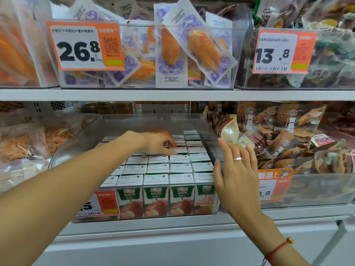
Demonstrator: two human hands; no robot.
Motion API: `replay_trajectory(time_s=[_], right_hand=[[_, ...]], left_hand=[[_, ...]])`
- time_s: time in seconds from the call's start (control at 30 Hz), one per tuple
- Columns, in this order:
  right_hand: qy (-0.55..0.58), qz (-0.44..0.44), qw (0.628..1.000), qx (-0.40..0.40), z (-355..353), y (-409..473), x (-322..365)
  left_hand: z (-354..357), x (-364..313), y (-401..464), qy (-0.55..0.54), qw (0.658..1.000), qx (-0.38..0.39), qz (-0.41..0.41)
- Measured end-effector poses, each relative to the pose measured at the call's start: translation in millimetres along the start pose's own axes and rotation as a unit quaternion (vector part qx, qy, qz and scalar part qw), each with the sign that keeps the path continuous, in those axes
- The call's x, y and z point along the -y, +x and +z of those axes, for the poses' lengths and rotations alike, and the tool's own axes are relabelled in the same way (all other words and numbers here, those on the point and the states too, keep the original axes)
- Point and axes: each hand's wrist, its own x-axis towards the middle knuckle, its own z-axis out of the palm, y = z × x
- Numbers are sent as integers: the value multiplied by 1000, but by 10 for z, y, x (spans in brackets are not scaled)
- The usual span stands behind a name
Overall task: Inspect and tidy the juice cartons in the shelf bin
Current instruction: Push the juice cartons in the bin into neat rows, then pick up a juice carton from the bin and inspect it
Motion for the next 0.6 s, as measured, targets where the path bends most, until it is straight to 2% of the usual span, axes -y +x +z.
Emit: replay_trajectory(time_s=[0.13, 0.23, 0.33, 0.4, 0.47, 0.53, 0.6], right_hand=[[-8, -8, 1000, 4, -17, 1, 2], [-12, -9, 1000, 14, -35, -3, 5], [-11, -3, 999, 38, -82, 15, 31], [-9, 3, 998, 68, -137, 40, 53], [-8, 3, 995, 96, -215, 53, 87], [-14, -4, 994, 108, -301, 50, 128], [-20, -12, 995, 97, -396, 52, 181]], left_hand=[[-4, -22, -77, -96, 991, -96, -6], [-32, -106, -191, -194, 961, -194, -22], [31, -189, -356, -247, 922, -293, -55], [100, -236, -519, -300, 882, -357, -71], [141, -290, -740, -389, 823, -408, -65], [177, -356, -1012, -472, 768, -429, -63], [242, -415, -1317, -537, 728, -417, -83]])
